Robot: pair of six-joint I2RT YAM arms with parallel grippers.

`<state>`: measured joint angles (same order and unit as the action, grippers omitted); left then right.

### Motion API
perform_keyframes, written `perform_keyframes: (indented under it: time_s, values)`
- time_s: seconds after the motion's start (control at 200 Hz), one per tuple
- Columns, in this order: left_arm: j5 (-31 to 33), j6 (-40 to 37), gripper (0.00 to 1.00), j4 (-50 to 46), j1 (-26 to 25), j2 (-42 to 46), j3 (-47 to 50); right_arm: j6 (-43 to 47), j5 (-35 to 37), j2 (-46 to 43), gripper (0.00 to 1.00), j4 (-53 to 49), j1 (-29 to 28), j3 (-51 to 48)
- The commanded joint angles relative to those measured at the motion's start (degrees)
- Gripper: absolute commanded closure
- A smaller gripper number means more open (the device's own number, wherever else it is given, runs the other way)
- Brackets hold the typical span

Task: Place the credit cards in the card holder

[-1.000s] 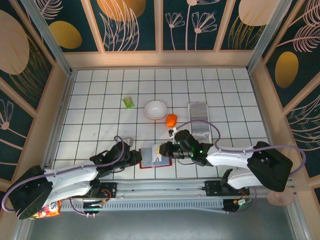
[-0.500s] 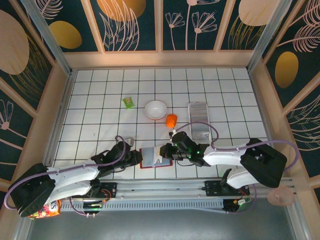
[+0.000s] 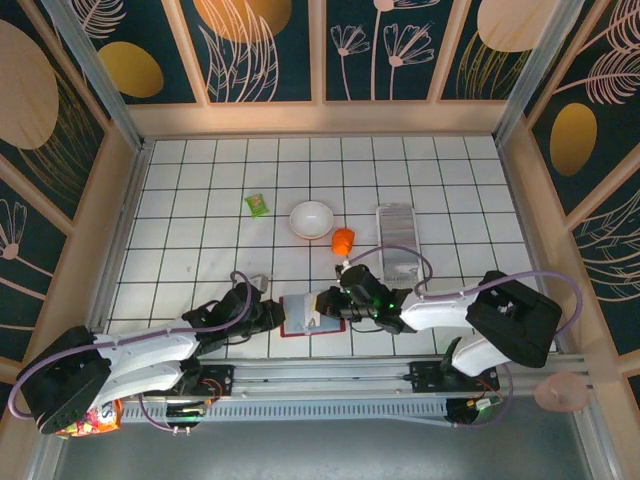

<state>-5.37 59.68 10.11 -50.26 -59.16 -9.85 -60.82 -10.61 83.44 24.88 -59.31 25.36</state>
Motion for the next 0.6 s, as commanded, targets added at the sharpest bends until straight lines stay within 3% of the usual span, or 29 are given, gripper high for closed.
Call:
perform_keyframes:
  time_s: [0.0, 0.596]
  values:
    - [0.27, 0.66, 0.89, 1.14, -0.01, -0.43, 0.71, -1.81, -0.43, 0.52, 1.0, 4.12, -0.54, -1.08]
    - [0.47, 0.83, 0.9, 1.4, 0.05, -0.44, 1.6, -2.29, -1.61, 0.96, 1.0, -1.35, -1.34, 0.65]
